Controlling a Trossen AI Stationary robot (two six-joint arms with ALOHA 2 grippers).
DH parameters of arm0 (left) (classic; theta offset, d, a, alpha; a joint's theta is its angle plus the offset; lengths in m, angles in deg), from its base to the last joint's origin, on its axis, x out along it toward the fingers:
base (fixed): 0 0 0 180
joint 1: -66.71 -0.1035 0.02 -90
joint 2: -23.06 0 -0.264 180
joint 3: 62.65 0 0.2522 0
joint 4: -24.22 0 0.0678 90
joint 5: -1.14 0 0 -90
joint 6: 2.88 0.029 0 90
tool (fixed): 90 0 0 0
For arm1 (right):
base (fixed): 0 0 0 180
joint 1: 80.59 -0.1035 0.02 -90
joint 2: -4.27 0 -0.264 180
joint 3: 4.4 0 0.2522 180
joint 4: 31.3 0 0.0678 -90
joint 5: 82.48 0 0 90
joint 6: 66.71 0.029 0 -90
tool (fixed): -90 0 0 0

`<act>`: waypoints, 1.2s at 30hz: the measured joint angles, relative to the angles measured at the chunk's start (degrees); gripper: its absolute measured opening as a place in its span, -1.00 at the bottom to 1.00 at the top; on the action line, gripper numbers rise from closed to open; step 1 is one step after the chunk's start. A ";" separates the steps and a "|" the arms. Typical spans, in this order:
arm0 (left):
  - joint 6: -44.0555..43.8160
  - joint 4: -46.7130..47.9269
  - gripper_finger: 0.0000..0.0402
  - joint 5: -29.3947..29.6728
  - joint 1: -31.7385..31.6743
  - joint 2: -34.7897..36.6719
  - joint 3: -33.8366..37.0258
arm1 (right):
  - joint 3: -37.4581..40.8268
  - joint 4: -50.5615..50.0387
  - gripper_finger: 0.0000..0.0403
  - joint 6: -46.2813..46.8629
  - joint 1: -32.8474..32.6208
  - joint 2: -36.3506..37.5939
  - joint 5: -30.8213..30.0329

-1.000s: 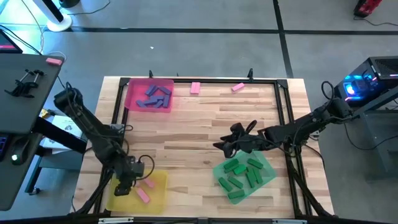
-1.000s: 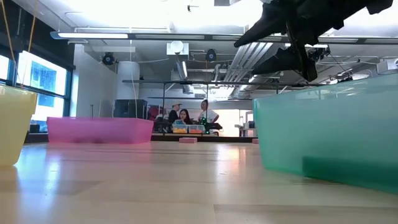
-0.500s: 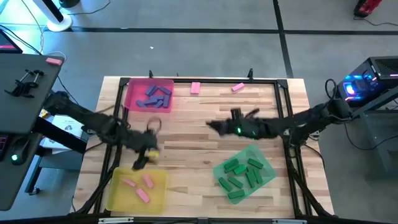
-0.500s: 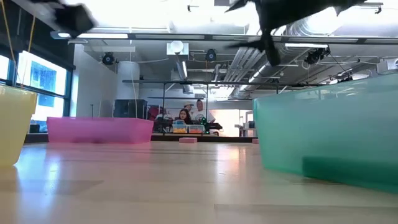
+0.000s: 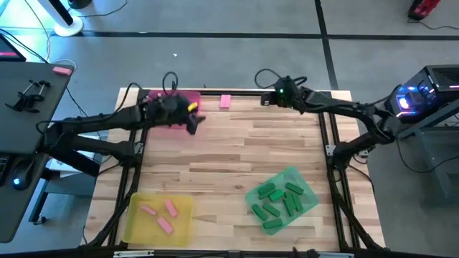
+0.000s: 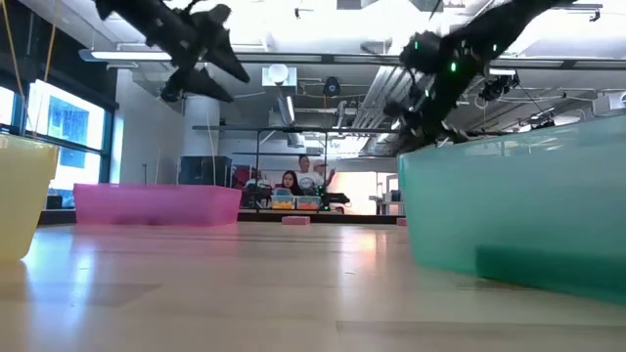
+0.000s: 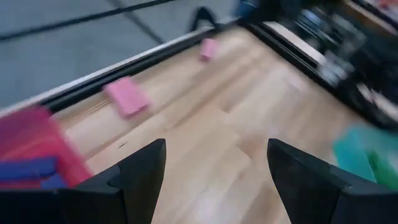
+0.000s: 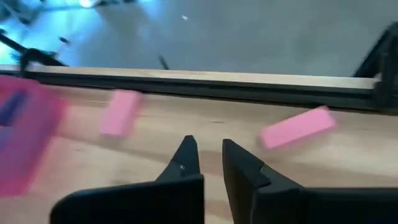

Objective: Sort blocks
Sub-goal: Put the pink block into the yellow bin

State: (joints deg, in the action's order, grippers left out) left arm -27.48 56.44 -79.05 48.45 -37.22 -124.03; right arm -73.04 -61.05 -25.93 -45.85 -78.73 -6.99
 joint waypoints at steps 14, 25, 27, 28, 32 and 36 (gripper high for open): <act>-1.16 -3.45 0.33 -1.77 -9.40 -0.85 0.02 | 3.19 3.79 -1.00 -0.47 7.29 -10.28 1.21; 0.77 -3.39 0.33 -5.66 -12.22 -0.85 0.02 | 3.22 8.85 -1.00 7.19 7.23 -18.01 -1.53; 1.18 -3.37 0.33 -6.87 -12.22 -0.85 0.02 | 3.22 10.16 -1.00 7.23 7.23 -17.97 -1.65; 1.59 -3.37 0.33 -7.18 -12.22 -0.85 0.02 | 3.22 10.39 -1.00 7.52 7.23 -17.97 -1.68; 3.21 -3.37 0.33 -7.27 -12.22 -0.85 0.02 | 3.22 11.53 -1.00 10.03 7.34 -17.95 -2.89; 5.51 -3.39 0.33 -7.26 -12.22 -0.85 0.02 | 3.22 10.54 -1.00 10.22 8.25 -18.30 -3.64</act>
State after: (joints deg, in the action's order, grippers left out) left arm -21.98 53.05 -86.31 36.23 -38.06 -124.01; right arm -69.82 -50.51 -15.71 -37.60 -97.03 -10.62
